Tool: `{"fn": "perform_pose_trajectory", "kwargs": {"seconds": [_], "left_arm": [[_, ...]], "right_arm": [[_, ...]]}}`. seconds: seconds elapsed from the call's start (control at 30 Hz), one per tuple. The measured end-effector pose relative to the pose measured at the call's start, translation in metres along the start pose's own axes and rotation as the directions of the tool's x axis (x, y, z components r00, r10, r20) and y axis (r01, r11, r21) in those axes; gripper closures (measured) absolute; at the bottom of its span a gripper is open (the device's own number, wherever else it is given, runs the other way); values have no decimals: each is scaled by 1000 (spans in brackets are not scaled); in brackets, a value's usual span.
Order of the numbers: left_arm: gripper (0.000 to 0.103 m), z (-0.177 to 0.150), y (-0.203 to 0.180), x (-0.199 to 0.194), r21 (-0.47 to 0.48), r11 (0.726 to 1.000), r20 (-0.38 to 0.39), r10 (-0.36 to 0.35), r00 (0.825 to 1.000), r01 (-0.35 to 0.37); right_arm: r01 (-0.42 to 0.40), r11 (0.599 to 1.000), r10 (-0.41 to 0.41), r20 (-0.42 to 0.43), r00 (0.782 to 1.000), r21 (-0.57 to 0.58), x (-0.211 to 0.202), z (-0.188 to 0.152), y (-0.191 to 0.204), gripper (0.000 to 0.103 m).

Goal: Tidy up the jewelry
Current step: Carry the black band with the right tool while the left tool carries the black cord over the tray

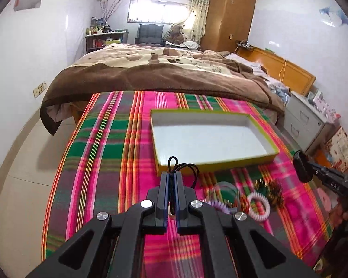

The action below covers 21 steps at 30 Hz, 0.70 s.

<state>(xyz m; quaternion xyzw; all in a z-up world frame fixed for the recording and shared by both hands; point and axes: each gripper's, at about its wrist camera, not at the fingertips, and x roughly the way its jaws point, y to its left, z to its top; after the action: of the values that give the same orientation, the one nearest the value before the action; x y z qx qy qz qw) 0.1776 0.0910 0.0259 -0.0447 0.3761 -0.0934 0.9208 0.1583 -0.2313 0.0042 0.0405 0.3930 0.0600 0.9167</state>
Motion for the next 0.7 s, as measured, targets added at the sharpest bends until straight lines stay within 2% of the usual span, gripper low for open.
{"fn": "perform_pose_trajectory", "kwargs": {"seconds": [0.2,0.3,0.43,0.7], "left_arm": [[99,33,-3,25,6,1000,19,-4,1000,4],[99,46,-5,42,-6,1000,-1,-31,1000,31],[99,58,-8,65,6,1000,-10,-7,1000,7],[99,77,-3,116,3,1000,-75,6,997,-6]], "right_arm": [[16,1000,-16,-6,1000,-16,21,31,4,94],[29,999,-30,-18,999,-20,38,46,5,94],[40,999,-41,-38,998,-28,61,62,7,94],[58,997,-62,-93,994,-50,106,81,11,94]]}}
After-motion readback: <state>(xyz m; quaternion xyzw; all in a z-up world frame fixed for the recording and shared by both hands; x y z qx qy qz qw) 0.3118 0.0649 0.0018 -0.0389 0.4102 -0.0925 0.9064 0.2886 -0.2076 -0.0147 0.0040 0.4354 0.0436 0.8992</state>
